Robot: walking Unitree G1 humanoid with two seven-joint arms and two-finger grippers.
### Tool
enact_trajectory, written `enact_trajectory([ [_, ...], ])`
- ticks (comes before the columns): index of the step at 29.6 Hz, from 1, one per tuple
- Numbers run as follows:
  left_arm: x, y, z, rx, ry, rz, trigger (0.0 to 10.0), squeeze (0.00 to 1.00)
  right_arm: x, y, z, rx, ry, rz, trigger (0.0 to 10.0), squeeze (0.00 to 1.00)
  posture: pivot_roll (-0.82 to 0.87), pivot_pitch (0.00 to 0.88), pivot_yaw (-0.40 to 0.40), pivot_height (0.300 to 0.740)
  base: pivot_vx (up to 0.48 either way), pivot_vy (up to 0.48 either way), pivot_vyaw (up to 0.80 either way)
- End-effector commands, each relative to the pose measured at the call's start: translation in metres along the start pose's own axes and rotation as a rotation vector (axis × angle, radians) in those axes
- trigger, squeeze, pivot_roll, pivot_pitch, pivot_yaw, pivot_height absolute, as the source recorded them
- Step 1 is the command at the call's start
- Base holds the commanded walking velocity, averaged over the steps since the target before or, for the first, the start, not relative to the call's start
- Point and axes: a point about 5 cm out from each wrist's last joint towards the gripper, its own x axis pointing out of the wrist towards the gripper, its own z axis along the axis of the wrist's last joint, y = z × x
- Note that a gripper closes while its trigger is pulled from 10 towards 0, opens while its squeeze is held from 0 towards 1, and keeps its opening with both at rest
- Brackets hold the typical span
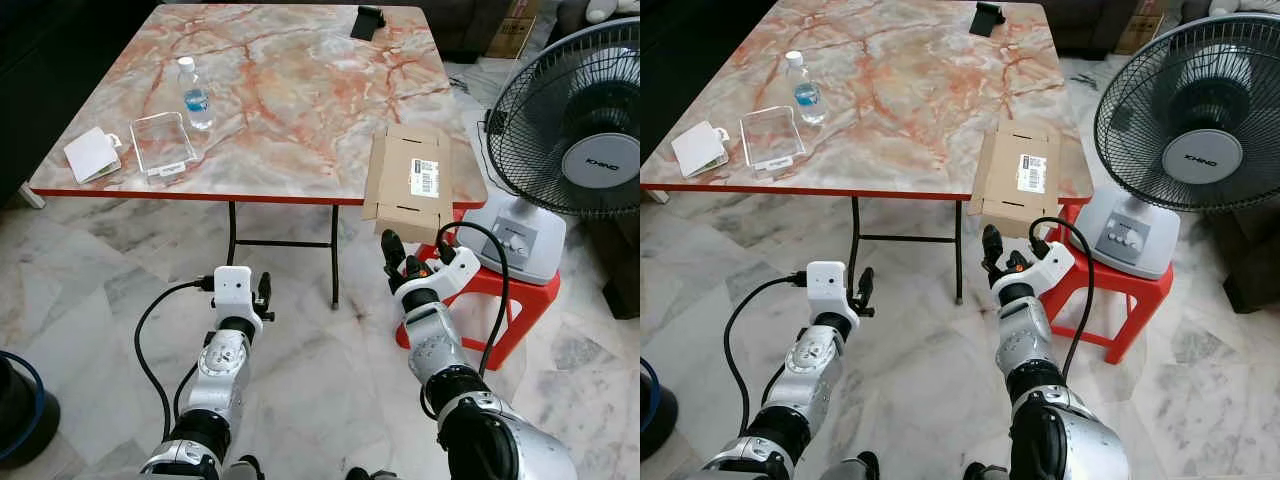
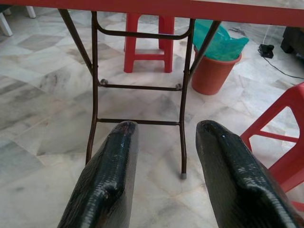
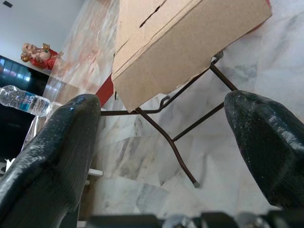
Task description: Picking trash to rubbish bin
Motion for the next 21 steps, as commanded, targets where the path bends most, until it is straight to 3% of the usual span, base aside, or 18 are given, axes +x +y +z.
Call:
enact_trajectory([
  [1, -0.001, 0.000, -0.002, -0.013, 0.010, -0.007, 10.0, 0.00, 0.001, 0.004, 0.001, -0.022, -0.003, 0.024, 10.0, 0.00, 0.12, 0.177, -0.010, 0.740, 0.000, 0.000, 0.00],
  [7, -0.001, -0.001, 0.000, -0.012, 0.004, -0.012, 10.0, 0.00, 0.001, 0.005, 0.002, -0.039, -0.009, 0.027, 10.0, 0.00, 0.12, 0.178, -0.010, 0.740, 0.213, 0.000, 0.00],
  [15, 0.000, -0.007, 0.023, 0.067, -0.124, -0.047, 10.0, 0.00, 0.002, 0.007, 0.002, -0.035, -0.015, 0.035, 10.0, 0.00, 0.12, 0.178, -0.010, 0.740, 0.260, 0.000, 0.00],
  [21, 0.000, -0.008, 0.030, 0.080, -0.157, -0.051, 10.0, 0.00, 0.002, 0.006, 0.002, -0.036, -0.014, 0.031, 10.0, 0.00, 0.12, 0.177, -0.011, 0.740, 0.265, 0.000, 0.00],
])
